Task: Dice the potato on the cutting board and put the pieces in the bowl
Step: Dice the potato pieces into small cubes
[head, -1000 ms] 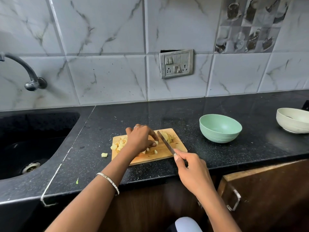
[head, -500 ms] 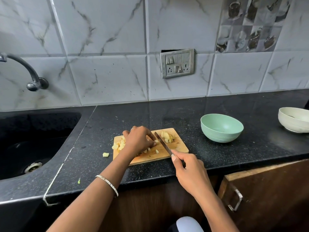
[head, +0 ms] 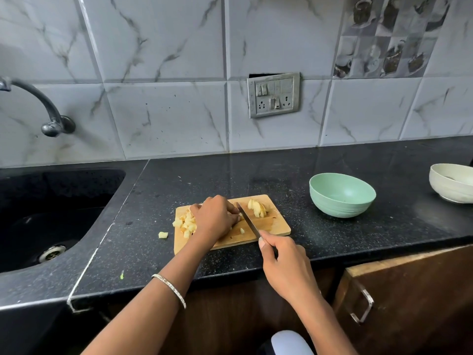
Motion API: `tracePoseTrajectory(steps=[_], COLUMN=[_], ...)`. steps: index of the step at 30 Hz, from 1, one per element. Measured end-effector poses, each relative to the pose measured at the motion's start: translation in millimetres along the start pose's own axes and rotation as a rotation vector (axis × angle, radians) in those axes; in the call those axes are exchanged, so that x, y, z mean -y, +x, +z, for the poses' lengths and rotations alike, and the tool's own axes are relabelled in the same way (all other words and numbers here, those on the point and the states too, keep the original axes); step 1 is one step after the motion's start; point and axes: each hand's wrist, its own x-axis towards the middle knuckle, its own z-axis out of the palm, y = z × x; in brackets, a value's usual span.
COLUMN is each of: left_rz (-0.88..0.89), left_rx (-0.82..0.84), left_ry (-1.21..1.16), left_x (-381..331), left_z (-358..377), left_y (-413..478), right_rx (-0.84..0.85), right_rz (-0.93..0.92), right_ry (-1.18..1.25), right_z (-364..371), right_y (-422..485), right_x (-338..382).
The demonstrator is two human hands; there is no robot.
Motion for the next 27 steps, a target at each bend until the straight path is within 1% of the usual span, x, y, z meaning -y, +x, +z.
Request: tracePoseTrajectory(steps=[7,12,19,24,27], left_rz=[-0.025,-0.019,0.015,-0.004,-0.011], left_rx=[-0.014,-0.024,-0.087,-0.123,-0.145], left_ry=[-0.017,-0.025,0.048,0.08,0.082], left_x=[-0.7,0.1,5.5,9.5,13.9], left_z=[0.8,0.7,-1.5,-7.8,-15.1], left_y=[-1.2,-1.0,-3.2,-5.5,-5.8], right_rx=[0.032,0.054,0.045,-0.01,-0.04], right_rz=[0.004,0.003,-0.011,-0.009,0.005], right_ry=[-0.051,-0.139,-0.2,-0.11,-0.114], right_z=[-4.6,-8.3,-9.3,-14.1,-14.7], right_y=[1.0,7.4,-6.4,-13.8,-5.3], right_x=[16.6,23.6,28.8,18.1,11.8])
